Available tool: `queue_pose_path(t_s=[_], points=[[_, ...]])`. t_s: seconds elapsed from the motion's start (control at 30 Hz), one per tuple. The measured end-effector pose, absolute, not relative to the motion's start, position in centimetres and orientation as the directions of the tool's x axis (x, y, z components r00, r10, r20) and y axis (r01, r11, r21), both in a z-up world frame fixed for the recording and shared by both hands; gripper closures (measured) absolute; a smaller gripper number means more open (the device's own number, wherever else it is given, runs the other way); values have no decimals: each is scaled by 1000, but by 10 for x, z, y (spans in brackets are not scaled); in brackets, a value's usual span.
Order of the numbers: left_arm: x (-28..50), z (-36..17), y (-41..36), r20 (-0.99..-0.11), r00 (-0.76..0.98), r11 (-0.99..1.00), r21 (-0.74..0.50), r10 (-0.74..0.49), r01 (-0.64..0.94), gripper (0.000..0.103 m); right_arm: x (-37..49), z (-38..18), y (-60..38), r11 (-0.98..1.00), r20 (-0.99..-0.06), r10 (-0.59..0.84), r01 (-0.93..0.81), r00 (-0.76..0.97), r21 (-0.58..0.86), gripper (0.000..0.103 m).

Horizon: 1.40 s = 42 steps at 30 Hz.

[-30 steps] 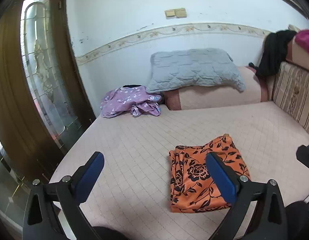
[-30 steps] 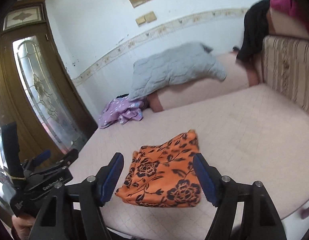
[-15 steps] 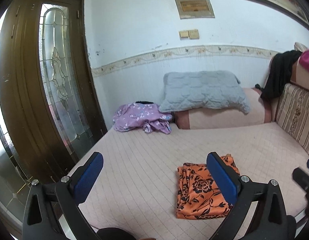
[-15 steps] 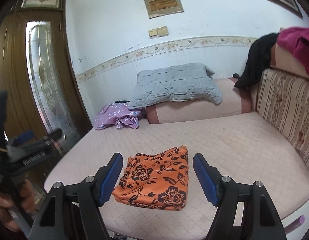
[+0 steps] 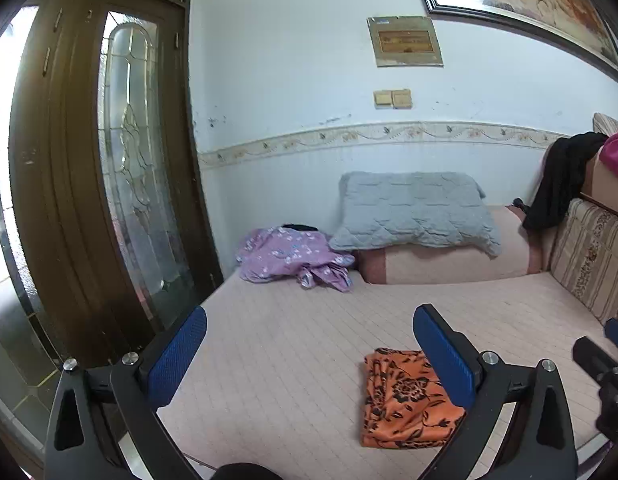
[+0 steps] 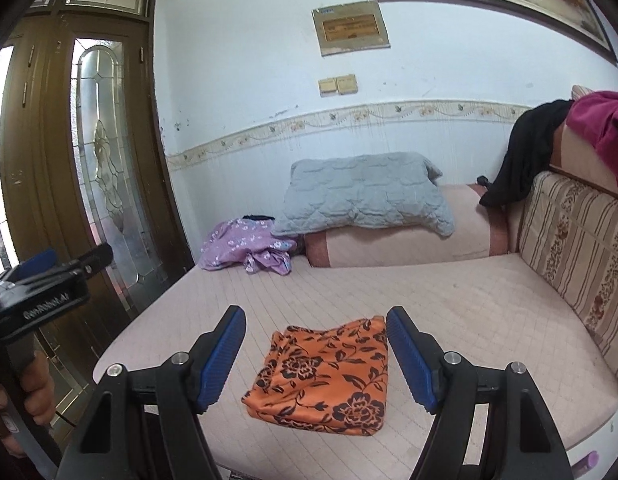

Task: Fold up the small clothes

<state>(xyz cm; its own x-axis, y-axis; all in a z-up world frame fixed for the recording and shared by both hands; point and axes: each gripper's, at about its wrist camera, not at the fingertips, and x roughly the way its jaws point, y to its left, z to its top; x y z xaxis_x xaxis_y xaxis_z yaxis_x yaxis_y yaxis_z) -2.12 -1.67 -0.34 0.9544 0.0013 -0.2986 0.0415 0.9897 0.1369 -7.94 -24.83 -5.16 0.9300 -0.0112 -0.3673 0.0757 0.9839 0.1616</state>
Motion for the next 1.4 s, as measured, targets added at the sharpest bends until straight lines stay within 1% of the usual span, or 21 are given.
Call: queue_pose_path(t_s=[0.2,0.47,0.87,1.17,1.4], points=[[-26,5,-13,-295,956,989,134,-13,55,0,-90,-34,-234,991,-358,-24,70,933,118,27],[-34,15,-8,-251,968,991,130,-5,38,0,-101,-19,-225,993,-346,-57,89,936,76,27],[-44,20,-1,-241,970,993,116,-8,37,0,-106,-17,-221,989,-359,-101,132,928,64,27],[-39,18,3,-242,970,992,122,13,17,0,-101,-19,-216,989,-364,-118,144,924,44,27],[-29,15,4,-255,967,992,125,21,11,0,-88,-27,-218,987,-387,-128,156,913,41,27]])
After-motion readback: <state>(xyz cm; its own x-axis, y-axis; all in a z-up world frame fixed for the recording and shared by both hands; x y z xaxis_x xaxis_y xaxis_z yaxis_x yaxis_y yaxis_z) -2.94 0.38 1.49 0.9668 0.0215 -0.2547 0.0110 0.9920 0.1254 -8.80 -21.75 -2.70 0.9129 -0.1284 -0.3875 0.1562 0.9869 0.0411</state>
